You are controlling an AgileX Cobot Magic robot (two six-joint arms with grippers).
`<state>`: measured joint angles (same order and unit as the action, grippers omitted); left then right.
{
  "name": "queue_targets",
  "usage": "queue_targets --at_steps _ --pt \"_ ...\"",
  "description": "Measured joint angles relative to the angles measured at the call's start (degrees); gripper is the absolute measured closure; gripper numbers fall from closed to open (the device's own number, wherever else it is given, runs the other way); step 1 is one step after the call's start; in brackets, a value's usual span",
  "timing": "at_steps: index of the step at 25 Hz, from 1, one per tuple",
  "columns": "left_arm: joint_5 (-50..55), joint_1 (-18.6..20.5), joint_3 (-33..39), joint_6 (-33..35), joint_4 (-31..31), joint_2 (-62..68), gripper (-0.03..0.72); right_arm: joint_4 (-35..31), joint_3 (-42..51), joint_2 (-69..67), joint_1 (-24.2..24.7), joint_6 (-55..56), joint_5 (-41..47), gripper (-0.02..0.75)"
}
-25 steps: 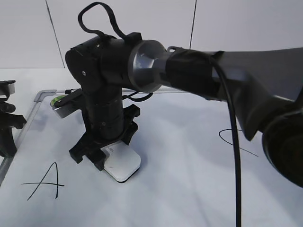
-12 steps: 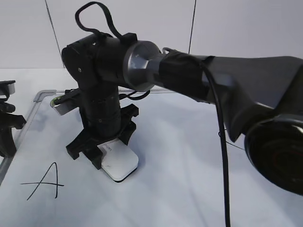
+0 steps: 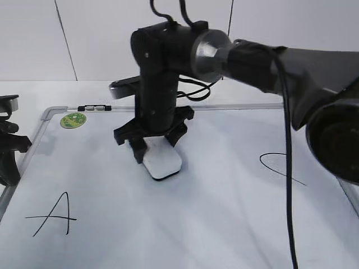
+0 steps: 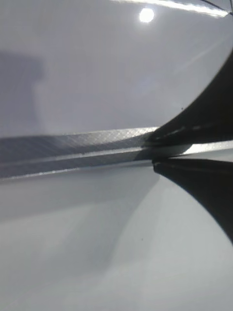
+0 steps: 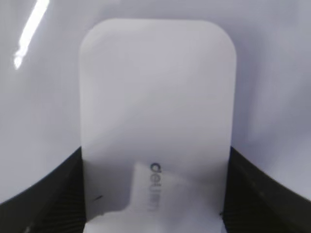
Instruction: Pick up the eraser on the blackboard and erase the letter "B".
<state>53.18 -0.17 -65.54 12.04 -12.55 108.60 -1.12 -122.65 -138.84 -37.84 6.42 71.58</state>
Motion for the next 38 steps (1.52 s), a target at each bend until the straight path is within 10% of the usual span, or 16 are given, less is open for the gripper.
queue_targets --at_steps 9,25,38 --pt "0.0 0.0 0.0 0.0 -0.11 0.0 0.636 2.59 0.0 0.0 3.23 0.34 -1.25 0.215" --pt "0.24 0.0 0.0 0.0 0.08 0.0 0.636 4.84 0.11 0.0 -10.05 -0.47 -1.86 0.215" --pt "0.85 0.0 0.0 -0.12 -0.03 0.0 0.636 4.31 3.72 2.06 -8.94 -0.47 -3.84 0.215"
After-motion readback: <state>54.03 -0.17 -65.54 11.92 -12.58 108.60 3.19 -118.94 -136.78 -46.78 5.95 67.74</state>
